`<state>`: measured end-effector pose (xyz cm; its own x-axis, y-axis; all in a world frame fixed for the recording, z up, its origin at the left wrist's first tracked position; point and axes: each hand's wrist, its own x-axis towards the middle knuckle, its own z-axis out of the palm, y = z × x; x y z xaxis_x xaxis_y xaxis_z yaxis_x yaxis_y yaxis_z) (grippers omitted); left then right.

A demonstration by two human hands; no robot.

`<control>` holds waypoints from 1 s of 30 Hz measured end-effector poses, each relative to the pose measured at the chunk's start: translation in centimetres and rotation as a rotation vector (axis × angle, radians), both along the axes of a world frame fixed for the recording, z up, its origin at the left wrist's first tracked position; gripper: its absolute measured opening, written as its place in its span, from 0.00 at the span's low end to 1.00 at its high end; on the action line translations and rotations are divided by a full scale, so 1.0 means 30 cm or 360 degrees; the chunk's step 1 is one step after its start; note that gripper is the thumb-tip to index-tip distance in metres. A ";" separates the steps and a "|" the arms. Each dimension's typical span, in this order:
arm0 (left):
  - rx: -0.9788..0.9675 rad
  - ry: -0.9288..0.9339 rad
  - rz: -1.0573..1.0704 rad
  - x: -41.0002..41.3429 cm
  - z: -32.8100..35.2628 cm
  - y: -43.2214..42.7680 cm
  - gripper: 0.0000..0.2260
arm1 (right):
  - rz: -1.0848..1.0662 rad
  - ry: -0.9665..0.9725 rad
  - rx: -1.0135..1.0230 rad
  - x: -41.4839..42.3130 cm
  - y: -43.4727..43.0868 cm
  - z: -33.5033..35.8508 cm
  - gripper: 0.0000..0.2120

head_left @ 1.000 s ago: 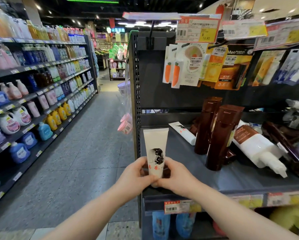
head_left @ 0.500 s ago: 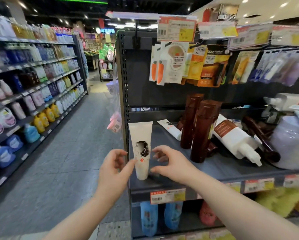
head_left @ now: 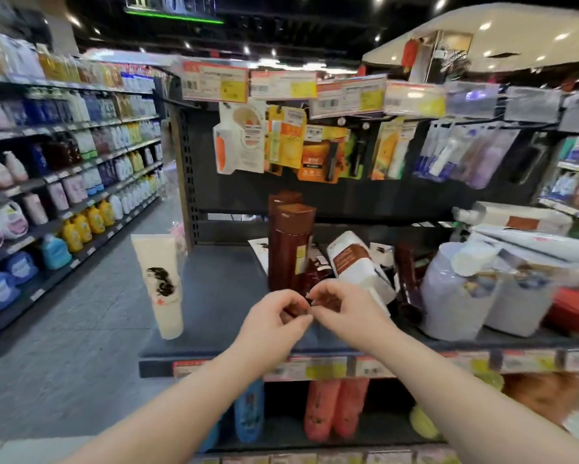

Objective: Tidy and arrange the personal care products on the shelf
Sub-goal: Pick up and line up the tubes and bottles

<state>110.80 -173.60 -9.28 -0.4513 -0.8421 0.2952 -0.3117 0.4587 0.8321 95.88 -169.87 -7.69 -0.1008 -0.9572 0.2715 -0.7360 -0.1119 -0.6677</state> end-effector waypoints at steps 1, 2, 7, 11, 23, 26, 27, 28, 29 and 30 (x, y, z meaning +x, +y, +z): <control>0.0000 -0.0052 0.0006 -0.040 -0.002 0.009 0.06 | -0.0041 0.0045 -0.0029 -0.041 0.013 0.004 0.10; -0.0005 -0.0098 0.0012 -0.077 -0.004 0.018 0.06 | -0.0084 0.0103 -0.0063 -0.081 0.024 0.007 0.09; 0.0024 -0.0228 0.0029 -0.211 -0.017 0.057 0.12 | -0.0284 0.0585 0.0016 -0.219 0.059 0.024 0.14; 0.0052 -0.0239 0.0065 -0.229 -0.017 0.057 0.14 | -0.0285 0.0819 0.0013 -0.247 0.056 0.029 0.18; 0.0030 -0.0217 0.0027 -0.228 0.009 -0.017 0.12 | -0.0629 0.0946 0.0228 -0.288 0.053 0.040 0.27; 0.0034 -0.0238 -0.0032 -0.263 0.001 -0.024 0.13 | -0.0582 0.0803 0.0321 -0.280 0.065 0.021 0.25; 0.0027 -0.0247 -0.0052 -0.273 0.000 -0.028 0.13 | -0.0570 0.0760 0.0359 -0.282 0.069 0.016 0.25; 0.0020 -0.0255 -0.0074 -0.281 0.000 -0.032 0.14 | -0.0557 0.0716 0.0387 -0.286 0.073 0.011 0.25; 0.0019 -0.0261 -0.0096 -0.289 0.000 -0.036 0.14 | -0.0542 0.0675 0.0407 -0.291 0.077 0.005 0.26; 0.0023 -0.0261 -0.0120 -0.298 -0.001 -0.039 0.14 | -0.0529 0.0642 0.0420 -0.293 0.080 -0.001 0.27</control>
